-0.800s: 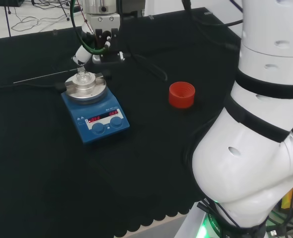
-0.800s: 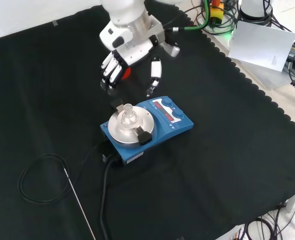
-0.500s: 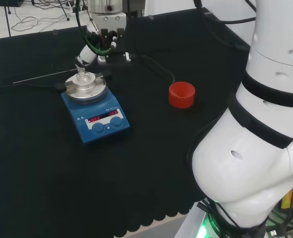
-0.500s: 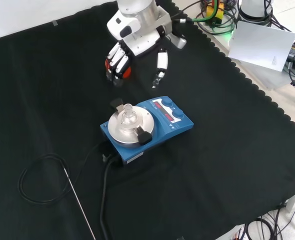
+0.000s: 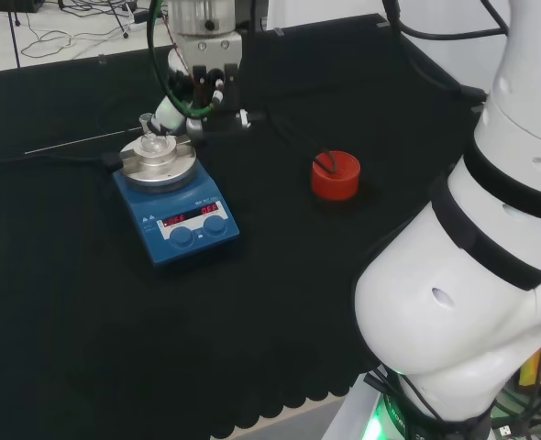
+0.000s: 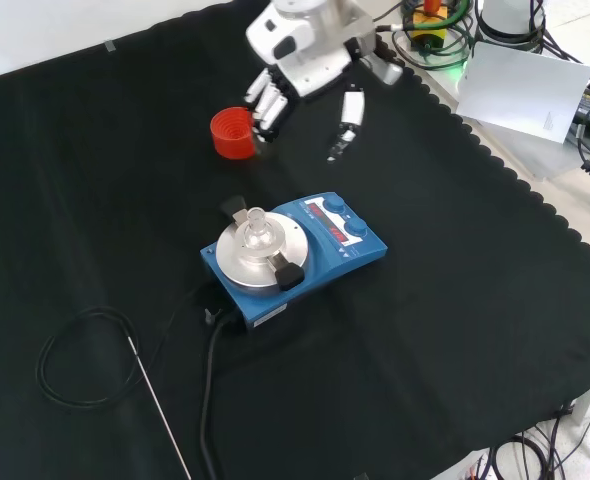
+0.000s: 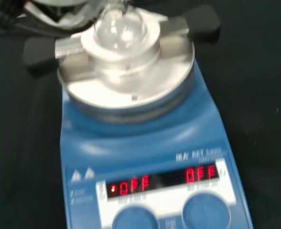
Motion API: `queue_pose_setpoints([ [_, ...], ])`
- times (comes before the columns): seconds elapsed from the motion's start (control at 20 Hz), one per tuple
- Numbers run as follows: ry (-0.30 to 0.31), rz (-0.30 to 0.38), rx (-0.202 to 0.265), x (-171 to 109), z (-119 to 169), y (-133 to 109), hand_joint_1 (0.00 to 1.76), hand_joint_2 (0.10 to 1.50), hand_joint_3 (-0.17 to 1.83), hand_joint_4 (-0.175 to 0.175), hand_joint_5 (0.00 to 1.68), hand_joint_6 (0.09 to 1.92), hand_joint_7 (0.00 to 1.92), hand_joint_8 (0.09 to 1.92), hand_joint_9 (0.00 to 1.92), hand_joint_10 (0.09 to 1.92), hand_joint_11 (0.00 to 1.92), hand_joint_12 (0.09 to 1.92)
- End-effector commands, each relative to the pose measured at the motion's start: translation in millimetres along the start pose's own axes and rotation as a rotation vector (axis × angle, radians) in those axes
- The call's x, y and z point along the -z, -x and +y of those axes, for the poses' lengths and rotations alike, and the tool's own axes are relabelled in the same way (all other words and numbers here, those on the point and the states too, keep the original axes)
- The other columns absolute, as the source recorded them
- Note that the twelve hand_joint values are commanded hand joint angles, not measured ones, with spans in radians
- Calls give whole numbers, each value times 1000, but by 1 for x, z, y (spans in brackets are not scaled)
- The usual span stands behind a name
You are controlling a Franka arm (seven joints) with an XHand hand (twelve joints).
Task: Turn on the heater.
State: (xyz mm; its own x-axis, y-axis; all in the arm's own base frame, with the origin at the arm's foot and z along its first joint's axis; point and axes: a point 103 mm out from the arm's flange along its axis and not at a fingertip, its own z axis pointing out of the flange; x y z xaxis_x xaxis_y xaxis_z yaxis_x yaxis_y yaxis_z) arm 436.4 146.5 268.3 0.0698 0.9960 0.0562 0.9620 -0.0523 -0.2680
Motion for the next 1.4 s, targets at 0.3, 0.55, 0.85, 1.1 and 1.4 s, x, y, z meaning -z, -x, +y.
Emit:
queue_pose_setpoints([
  [0.3, -101, -41, 43, -39, -65, -26, 912, 650, 628, -55, 503, 250, 897, 807, 1070, 632, 584, 1281],
  [0.55, -146, -89, 25, -52, -79, -22, 941, 652, 667, -59, 572, 285, 1056, 879, 1212, 683, 695, 1245],
  [0.85, -221, -66, 50, -65, -87, -16, 1068, 698, 689, -100, 593, 392, 1298, 1099, 1459, 902, 1175, 939],
  [1.1, -227, -62, 67, -80, -91, -10, 1158, 730, 702, -96, 502, 525, 1397, 1371, 1539, 1233, 1436, 808],
  [1.4, -306, -64, 81, -96, -91, -9, 1381, 758, 824, -81, 407, 631, 1550, 1634, 1691, 1501, 1289, 1112],
])
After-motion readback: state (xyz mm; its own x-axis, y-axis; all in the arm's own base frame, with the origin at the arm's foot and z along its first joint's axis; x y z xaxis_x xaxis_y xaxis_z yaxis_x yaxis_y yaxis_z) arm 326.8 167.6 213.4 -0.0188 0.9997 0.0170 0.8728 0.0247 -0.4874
